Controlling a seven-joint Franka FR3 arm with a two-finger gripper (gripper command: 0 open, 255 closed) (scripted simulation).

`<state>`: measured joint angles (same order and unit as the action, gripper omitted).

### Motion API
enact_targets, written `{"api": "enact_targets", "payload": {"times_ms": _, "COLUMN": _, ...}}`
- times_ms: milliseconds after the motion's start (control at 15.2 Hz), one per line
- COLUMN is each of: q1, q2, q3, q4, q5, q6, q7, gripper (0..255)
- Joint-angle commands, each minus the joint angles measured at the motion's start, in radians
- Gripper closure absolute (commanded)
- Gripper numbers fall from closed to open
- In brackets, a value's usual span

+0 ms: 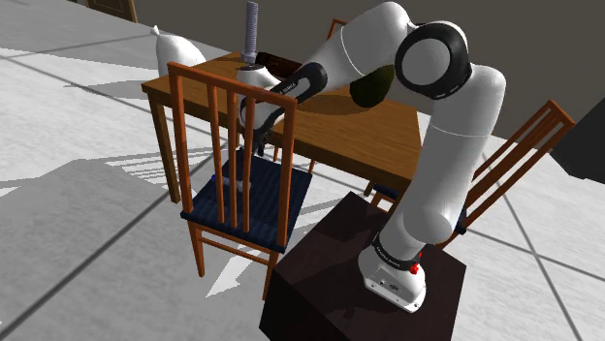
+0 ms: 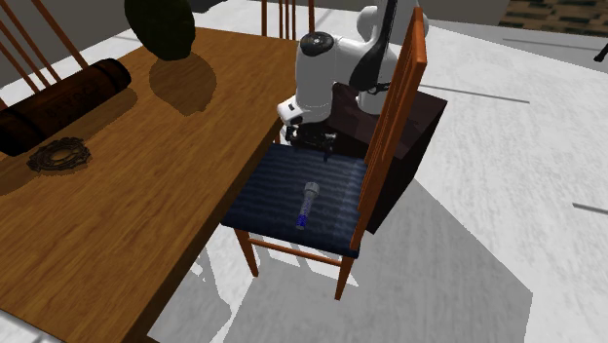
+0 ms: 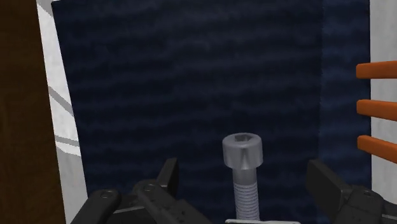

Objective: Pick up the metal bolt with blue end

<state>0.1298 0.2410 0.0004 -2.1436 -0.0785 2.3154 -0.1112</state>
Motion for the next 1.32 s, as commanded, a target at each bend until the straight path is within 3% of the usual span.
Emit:
{"api": "enact_targets", "payload": {"times_ms": 0, "q1": 0.006, "q2": 0.089, "q3": 0.005, "q4": 0.067, "q5": -0.008, "q6": 0.022, "q7": -0.009, "gripper": 0}}
{"api": "enact_targets", "payload": {"times_ms": 462, "q1": 0.038, "q2": 0.352, "q3": 0.019, "q4": 0.290, "q5": -0.042, "q6": 0.062, "q7": -0.029, "gripper": 0}}
{"api": "enact_targets", "payload": {"times_ms": 1122, "q1": 0.041, "q2": 0.436, "q3": 0.014, "q4": 0.308, "q5": -0.049, "q6": 0.127, "q7": -0.021, "gripper": 0}}
{"api": "enact_targets", "payload": {"times_ms": 1188, "q1": 0.041, "q2": 0.435, "q3": 0.014, "q4": 0.308, "q5": -0.049, "q6": 0.127, "q7": -0.021, "gripper": 255}}
{"api": "enact_targets", "payload": {"times_ms": 1254, "q1": 0.041, "q2": 0.434, "q3": 0.014, "q4": 0.308, "q5": -0.049, "q6": 0.126, "q7": -0.022, "gripper": 255}}
